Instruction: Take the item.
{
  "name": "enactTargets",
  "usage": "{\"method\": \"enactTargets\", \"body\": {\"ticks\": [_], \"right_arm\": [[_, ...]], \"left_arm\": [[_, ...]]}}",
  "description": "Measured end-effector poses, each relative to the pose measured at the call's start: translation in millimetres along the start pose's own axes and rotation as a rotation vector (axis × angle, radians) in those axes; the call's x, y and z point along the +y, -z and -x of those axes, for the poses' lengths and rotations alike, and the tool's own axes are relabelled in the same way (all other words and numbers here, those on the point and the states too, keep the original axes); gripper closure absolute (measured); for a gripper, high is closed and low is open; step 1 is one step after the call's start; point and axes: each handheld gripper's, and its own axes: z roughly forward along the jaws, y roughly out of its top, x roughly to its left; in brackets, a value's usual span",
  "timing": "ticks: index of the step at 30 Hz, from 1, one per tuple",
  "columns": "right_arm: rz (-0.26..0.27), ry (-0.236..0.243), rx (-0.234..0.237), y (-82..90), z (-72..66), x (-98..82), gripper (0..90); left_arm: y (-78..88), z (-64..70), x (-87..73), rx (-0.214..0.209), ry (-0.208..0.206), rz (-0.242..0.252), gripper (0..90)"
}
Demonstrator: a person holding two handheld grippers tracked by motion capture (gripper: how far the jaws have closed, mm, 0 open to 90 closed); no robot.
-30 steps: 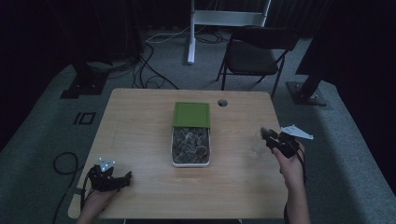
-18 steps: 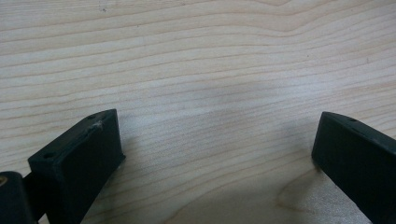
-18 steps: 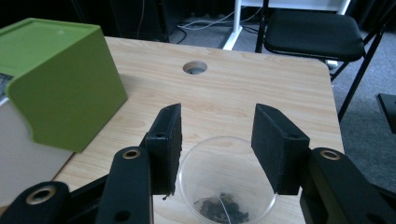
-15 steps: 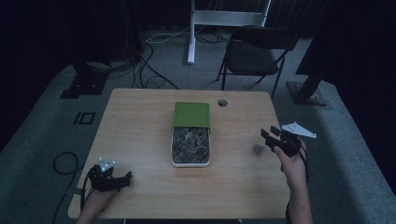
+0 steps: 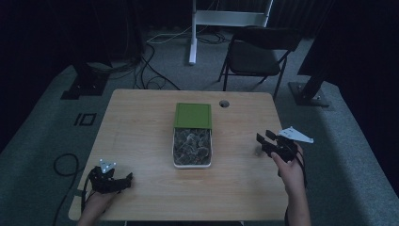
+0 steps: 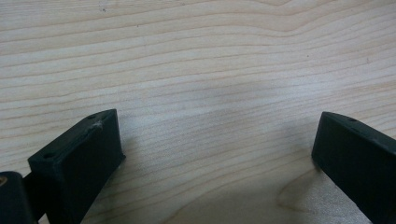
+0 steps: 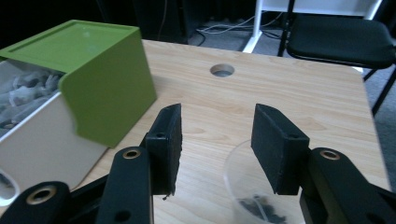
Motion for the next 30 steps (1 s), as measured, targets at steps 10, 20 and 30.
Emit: {"method": "enactTargets", "body": {"ticks": [10, 20, 30], "right_arm": [[-0.019, 0.040, 0.054, -4.5, -23.0, -8.3, 53.3], [-0.024, 0.069, 0.091, -6.7, -36.6, -14.1, 52.8], [-0.046, 0.088, 0.129, -7.6, -43.5, -30.3, 51.4]], "left_arm": [[0.1, -0.1, -0.1, 0.001, -0.001, -0.001, 2.2], [0.0, -0.1, -0.1, 0.001, -0.001, 0.000, 2.2], [0.0, 0.0, -0.1, 0.001, -0.001, 0.000, 2.2]]}}
